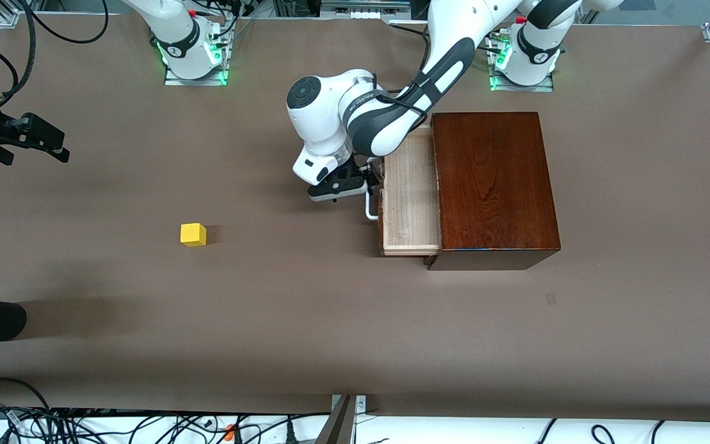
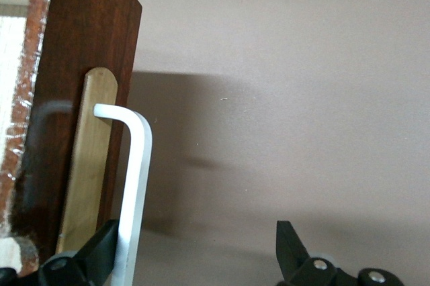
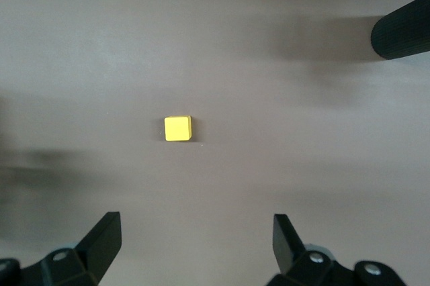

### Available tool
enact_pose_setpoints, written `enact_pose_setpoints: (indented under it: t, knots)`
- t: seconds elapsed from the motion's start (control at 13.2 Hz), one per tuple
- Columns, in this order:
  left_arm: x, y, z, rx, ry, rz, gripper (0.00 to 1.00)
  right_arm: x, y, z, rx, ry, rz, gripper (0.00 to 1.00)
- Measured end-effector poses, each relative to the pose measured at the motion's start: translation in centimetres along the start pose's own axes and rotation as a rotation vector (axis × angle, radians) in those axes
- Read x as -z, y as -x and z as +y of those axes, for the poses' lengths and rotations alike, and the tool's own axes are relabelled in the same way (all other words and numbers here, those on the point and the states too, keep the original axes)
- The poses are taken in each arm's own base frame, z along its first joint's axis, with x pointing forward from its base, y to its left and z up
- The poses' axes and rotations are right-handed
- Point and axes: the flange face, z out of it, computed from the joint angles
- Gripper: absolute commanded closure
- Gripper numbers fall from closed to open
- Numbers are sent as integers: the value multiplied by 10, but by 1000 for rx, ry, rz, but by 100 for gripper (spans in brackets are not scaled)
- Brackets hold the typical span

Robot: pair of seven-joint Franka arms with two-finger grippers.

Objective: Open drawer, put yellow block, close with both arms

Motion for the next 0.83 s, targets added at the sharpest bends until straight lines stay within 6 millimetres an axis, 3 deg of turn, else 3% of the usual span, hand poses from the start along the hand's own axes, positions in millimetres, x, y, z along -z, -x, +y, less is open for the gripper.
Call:
enact_pose_setpoints:
  t: [0.3, 0.53, 0.68, 0.83]
  knots:
    - [12, 2, 18, 7, 82, 18, 0, 0, 0, 0, 0, 0, 0, 0]
    - [18, -1, 21, 23, 105, 6, 0, 0, 0, 0, 0, 0, 0, 0]
    - [41, -10, 17, 47, 129, -19, 0, 0, 0, 0, 0, 0, 0, 0]
    - [86, -27, -3, 46, 149, -66, 0, 0, 0, 0, 0, 0, 0, 0]
